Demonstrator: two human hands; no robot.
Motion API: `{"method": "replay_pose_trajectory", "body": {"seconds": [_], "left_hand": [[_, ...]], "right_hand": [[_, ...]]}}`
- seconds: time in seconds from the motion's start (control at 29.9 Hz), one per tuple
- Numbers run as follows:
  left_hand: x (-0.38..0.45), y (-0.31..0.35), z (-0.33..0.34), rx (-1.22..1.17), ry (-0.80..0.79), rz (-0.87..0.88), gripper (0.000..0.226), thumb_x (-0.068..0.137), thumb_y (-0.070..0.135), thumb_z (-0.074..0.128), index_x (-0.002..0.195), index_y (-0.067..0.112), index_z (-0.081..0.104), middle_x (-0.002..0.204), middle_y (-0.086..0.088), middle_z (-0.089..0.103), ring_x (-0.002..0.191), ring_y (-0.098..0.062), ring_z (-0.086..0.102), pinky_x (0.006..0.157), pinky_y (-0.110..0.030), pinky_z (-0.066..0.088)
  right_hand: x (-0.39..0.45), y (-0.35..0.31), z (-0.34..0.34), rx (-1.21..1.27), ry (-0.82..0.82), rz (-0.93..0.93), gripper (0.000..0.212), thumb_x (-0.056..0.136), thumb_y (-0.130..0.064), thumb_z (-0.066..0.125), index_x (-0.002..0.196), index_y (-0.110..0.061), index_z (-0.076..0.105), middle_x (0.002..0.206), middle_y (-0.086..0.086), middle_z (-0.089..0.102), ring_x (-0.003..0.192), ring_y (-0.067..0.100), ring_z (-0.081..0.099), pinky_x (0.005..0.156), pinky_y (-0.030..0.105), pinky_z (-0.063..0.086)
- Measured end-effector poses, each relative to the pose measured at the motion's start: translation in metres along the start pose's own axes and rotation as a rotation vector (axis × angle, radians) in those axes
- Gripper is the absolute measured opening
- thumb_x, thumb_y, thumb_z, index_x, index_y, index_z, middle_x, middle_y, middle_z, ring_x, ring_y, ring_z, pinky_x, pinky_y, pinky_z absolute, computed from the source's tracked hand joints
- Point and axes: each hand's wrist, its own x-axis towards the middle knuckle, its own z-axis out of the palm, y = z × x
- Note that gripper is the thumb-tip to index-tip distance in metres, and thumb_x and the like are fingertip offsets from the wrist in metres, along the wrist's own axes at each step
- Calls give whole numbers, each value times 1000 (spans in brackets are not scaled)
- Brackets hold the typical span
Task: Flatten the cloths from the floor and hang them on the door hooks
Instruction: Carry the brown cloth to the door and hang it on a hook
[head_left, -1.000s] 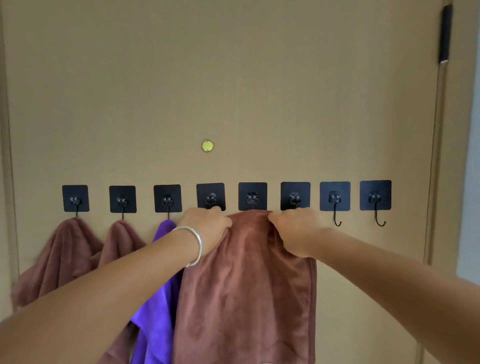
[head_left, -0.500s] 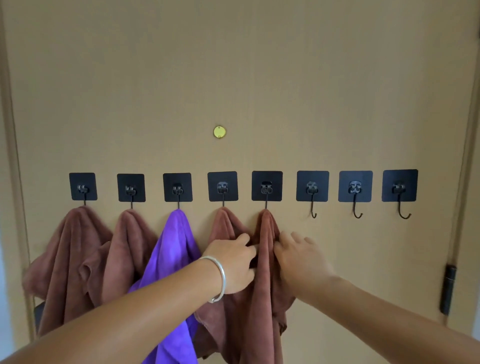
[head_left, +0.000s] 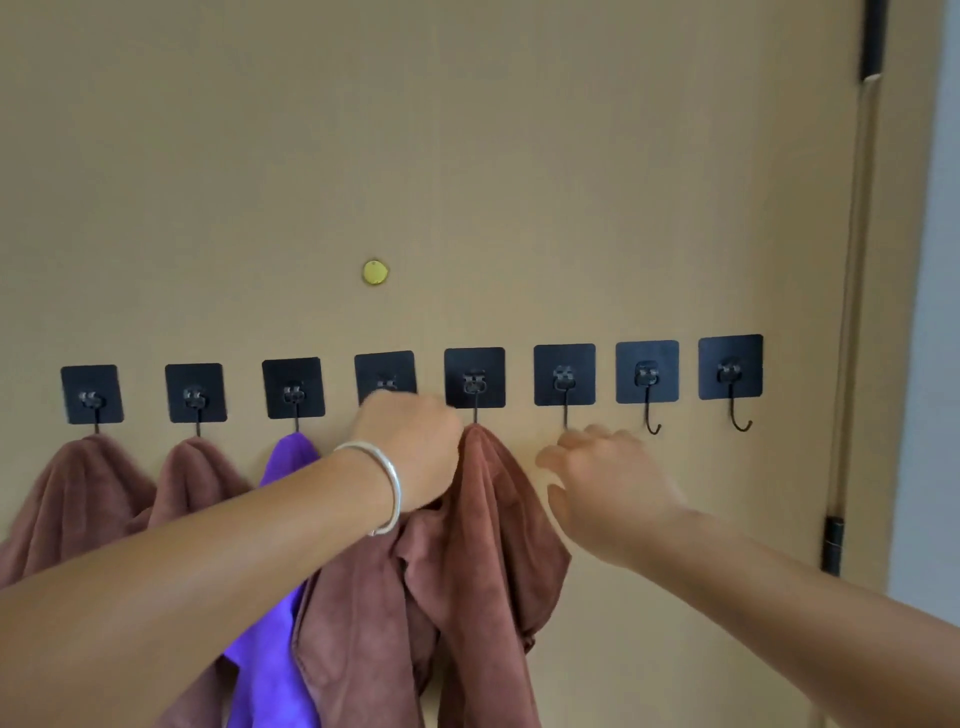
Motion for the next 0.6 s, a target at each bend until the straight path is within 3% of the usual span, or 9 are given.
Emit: {"method": "replay_pose_trajectory", "body": {"seconds": [0.1, 0.17, 0.23, 0.3, 0.44, 0.6], "left_hand": [[17, 14, -2, -186, 252, 33, 33, 96, 44, 34, 109, 25, 59, 107, 5, 56, 92, -19, 56, 67, -34, 42], [26, 31, 6, -280, 303, 98, 47, 94, 54, 33, 131, 29, 48, 124, 5, 52, 109, -20, 51, 84, -37, 43], [34, 48, 13, -299, 325, 143, 62, 92, 62, 29, 145, 30, 30, 145, 1, 38, 132, -21, 36, 104, -40, 32], [42, 65, 16, -302, 353, 187, 71, 90, 66, 24, 150, 30, 16, 156, -2, 22, 144, -22, 14, 115, -44, 16], [67, 96, 9, -384, 400, 299, 77, 88, 69, 19, 152, 29, 4, 160, -3, 8, 147, -21, -4, 118, -48, -1], [83, 135, -10, -499, 462, 446, 78, 89, 68, 25, 151, 28, -2, 160, -5, 3, 147, -22, -6, 117, -50, -3]], "right_hand": [[-7, 26, -7, -9, 69, 50, 38, 92, -29, 45, 129, -27, 49, 132, -1, 45, 126, 22, 34, 103, 37, 30], [-19, 43, -10, -46, 79, 105, 47, 92, -34, 47, 138, -29, 38, 143, 0, 35, 138, 22, 20, 112, 37, 20], [-33, 55, -10, -76, 54, 184, 55, 93, -41, 45, 144, -30, 27, 152, 1, 25, 145, 22, 8, 118, 42, 11], [-46, 66, -12, -124, 22, 260, 60, 94, -48, 42, 146, -30, 18, 157, 2, 17, 147, 22, -1, 119, 47, 5], [-74, 85, -30, -265, -27, 415, 68, 93, -56, 36, 149, -30, 7, 160, 1, 7, 147, 21, -6, 119, 48, -1], [-117, 94, -68, -423, -83, 599, 69, 93, -57, 36, 150, -32, 7, 160, 0, 7, 147, 20, -7, 118, 48, -6]]}}
